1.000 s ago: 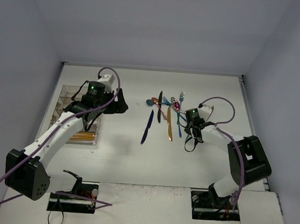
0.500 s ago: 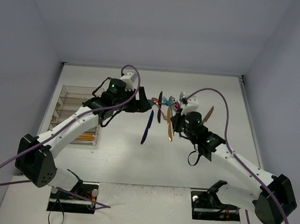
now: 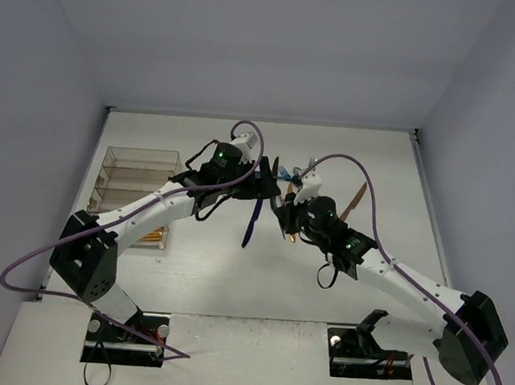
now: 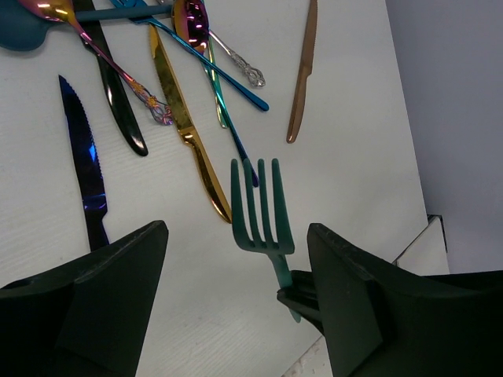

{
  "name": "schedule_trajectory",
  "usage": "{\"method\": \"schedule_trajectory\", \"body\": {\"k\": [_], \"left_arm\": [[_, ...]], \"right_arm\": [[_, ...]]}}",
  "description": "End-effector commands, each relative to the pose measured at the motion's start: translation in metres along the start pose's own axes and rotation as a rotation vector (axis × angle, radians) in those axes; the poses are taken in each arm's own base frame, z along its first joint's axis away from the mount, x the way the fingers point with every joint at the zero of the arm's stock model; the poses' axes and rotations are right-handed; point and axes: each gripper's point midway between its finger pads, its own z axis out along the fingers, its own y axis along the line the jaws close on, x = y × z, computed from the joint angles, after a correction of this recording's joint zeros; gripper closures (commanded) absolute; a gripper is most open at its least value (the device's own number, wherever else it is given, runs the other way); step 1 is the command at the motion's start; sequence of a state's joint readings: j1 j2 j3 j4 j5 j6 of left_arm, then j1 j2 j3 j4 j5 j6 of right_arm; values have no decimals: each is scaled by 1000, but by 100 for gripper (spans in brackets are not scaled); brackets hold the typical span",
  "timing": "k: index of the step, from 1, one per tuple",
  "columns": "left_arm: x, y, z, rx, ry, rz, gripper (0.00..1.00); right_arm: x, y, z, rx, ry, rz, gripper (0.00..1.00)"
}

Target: Sort the eating utensils into containers

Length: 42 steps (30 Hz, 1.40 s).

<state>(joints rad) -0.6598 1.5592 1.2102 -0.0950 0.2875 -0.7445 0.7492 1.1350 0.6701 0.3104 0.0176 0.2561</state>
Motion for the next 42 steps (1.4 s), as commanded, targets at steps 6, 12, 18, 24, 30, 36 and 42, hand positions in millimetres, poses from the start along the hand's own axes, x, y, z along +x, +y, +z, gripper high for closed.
{"method": "schedule_trajectory", "body": {"k": [6,12,18,24,30,36,42], "left_arm": [[-33,-53,-2,143,-133,-20,64],[-26,-51,3,141,-115,-43,100],[-23,-44,4,122,-120,-63,100],[-34,-18,-5,36,-167,-79,100],[-63,39,-35,-98,-269,-141,100],[-92,150,-103,-385,-434,-293,100],[-93,233,-159,-573,-583,-509,100]], "right_arm": [[-32,16,8,-46,-112,26,100],[-29,15,11,-32,-107,36,98],[-29,15,12,-30,-107,38,79],[-29,12,10,-17,-113,39,46],[-29,6,3,2,-130,33,42],[-27,-9,-7,63,-144,23,41],[-20,-20,-13,103,-137,18,41]]}}
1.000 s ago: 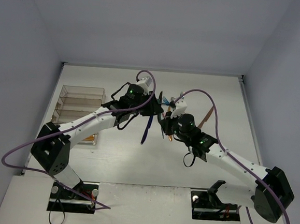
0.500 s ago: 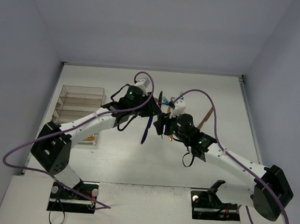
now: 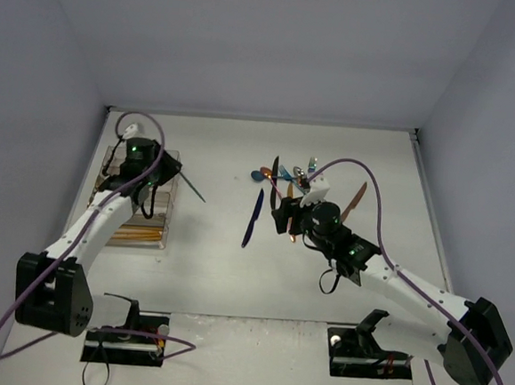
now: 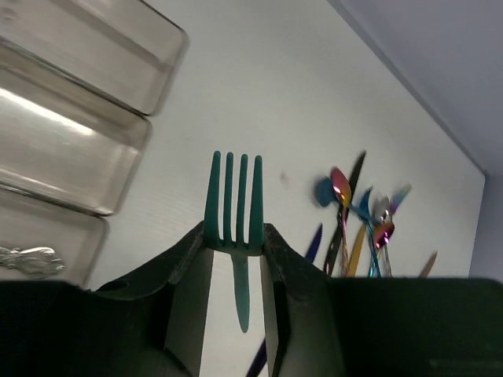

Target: Sort the eating utensils into containers

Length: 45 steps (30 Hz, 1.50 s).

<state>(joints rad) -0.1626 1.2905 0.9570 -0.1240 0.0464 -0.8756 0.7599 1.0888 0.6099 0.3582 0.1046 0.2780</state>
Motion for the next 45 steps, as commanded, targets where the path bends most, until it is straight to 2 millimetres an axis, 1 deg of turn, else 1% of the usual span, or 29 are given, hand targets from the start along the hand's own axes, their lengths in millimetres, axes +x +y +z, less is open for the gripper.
{"method": "schedule_trajectory", "body": {"k": [1,3,4,5,7,10,13,15,20,21,22,24,25,26,28,29,31,32,37,38,40,43,44,45], "left_arm": [[-42,54,-9,-141,-141,-178,100],[-59,88,-11,-205,-202,-264,100],[-59,97,-10,-220,-214,-293,100],[-64,102,-10,-224,-234,-316,100],[-68,130,-8,-279,-260,-391,100],[-73,153,-10,-321,-297,-456,100],[-76,164,-11,-335,-328,-477,100],[-76,169,-8,-356,-326,-469,100],[-67,183,2,-406,-303,-474,100],[-64,185,3,-409,-296,-477,97],[-62,187,5,-414,-288,-479,90],[-61,187,7,-424,-276,-482,77],[-60,189,6,-436,-270,-484,71],[-61,189,5,-441,-270,-480,68],[-59,191,0,-470,-257,-474,57],[-60,190,-1,-473,-258,-467,53],[-66,187,-7,-475,-265,-446,40],[-67,187,-10,-481,-264,-428,36],[-73,177,-21,-465,-246,-348,31],[-79,169,-25,-447,-251,-314,31],[-83,159,-30,-428,-247,-258,31],[-89,131,-34,-369,-209,-125,31],[-89,120,-34,-345,-195,-79,31],[-85,103,-32,-307,-174,-23,31]], "right_arm": [[-20,-10,-7,43,-82,-5,41],[-17,-15,-9,55,-79,-7,41],[-18,-16,-11,60,-83,-7,40],[-18,-18,-12,66,-86,-7,40],[-15,-23,-14,77,-82,-10,40],[-14,-27,-18,85,-82,-6,40],[-11,-32,-20,94,-79,-3,39],[-10,-34,-22,98,-80,2,39],[-9,-35,-21,98,-71,6,39],[-9,-35,-21,98,-70,6,39],[-8,-36,-20,100,-67,6,39],[-6,-38,-19,108,-60,10,39],[-6,-39,-19,112,-58,11,39],[-6,-39,-19,115,-58,14,39],[-6,-44,-18,136,-54,26,39],[-5,-45,-17,141,-52,27,39],[-4,-50,-15,168,-42,39,39],[-4,-53,-14,180,-38,46,39],[-4,-70,-7,243,-13,97,39],[-7,-75,-6,260,-17,112,39],[-5,-85,-3,293,-5,129,39],[-2,-102,4,353,19,149,39],[-2,-106,7,370,27,150,40],[-7,-107,10,375,27,152,40]]}}
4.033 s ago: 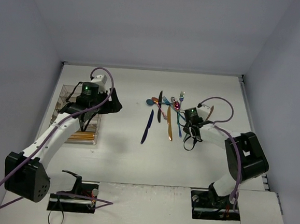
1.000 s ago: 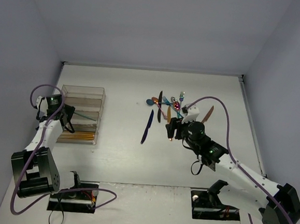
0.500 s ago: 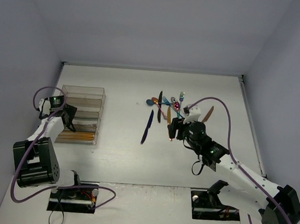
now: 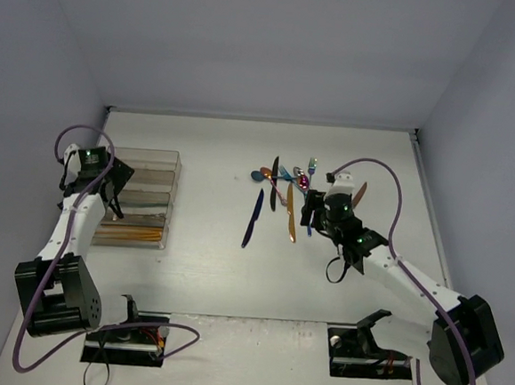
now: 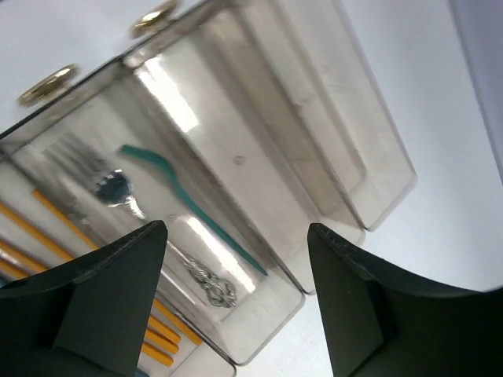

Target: Sort the eating utensils into containers

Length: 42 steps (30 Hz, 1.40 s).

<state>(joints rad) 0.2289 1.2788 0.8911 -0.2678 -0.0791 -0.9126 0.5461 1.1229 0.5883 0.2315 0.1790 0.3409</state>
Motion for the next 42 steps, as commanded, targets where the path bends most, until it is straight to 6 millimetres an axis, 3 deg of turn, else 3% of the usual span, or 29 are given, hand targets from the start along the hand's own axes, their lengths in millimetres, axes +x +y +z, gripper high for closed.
{"method": "schedule_trajectory", "body": {"k": [1,6,11,15,23,34,37,42], "left_arm": [[-6,-69,-43,208,-25,266,31],[33,-113,-78,346,6,542,31],[75,-124,-92,452,92,670,31],[102,-126,-103,538,181,719,31],[109,-118,-111,564,200,769,31],[111,-122,-114,583,215,762,31],[111,-121,-114,583,219,761,31],[113,-122,-113,588,227,756,31]], "right_arm": [[-37,-2,16,56,-57,48,40],[-35,-7,46,93,7,6,45],[-32,-11,69,96,56,-6,53],[-16,-14,84,97,116,-1,59],[22,-11,100,79,226,17,65],[45,-24,104,140,278,19,67],[42,-25,103,144,271,12,68],[12,-23,99,135,205,-42,68]]}}
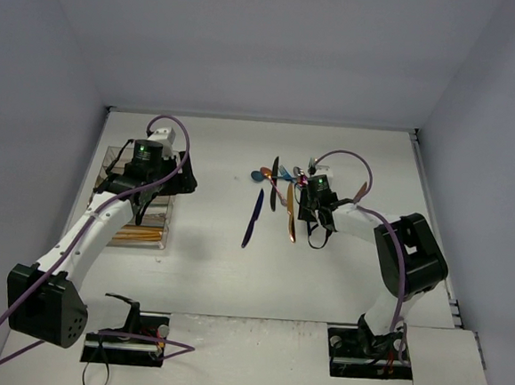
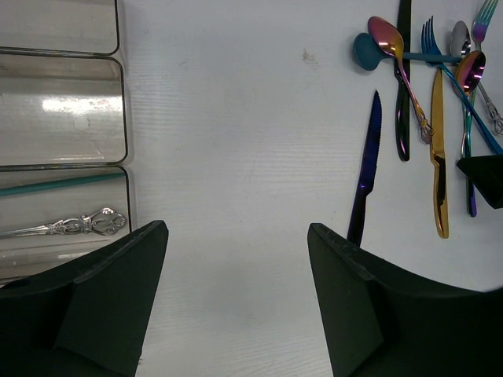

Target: Sort the eating utensils into containers

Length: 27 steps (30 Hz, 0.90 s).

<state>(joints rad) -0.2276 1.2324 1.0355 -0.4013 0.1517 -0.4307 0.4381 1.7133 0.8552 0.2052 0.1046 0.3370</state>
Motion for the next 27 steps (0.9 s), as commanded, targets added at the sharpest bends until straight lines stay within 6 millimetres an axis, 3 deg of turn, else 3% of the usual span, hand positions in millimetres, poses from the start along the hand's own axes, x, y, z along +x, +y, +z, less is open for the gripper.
{"method": "schedule_trajectory", "body": {"k": [1,5,16,27], "left_arm": [[-18,-11,-7,45,-60,6,31],[-18,-11,-6,50,-55,-5,31],[-16,-15,-5,77,-49,-25,31],[-17,-14,-6,80,-53,-28,31]], "right_arm": [[-57,3,-23,2,-150,-45,68],[-72,3,-25,2,-173,-110,69],[-90,-4,0,2,-157,-196,71],[-64,-18,26,-32,-57,-207,76]]}}
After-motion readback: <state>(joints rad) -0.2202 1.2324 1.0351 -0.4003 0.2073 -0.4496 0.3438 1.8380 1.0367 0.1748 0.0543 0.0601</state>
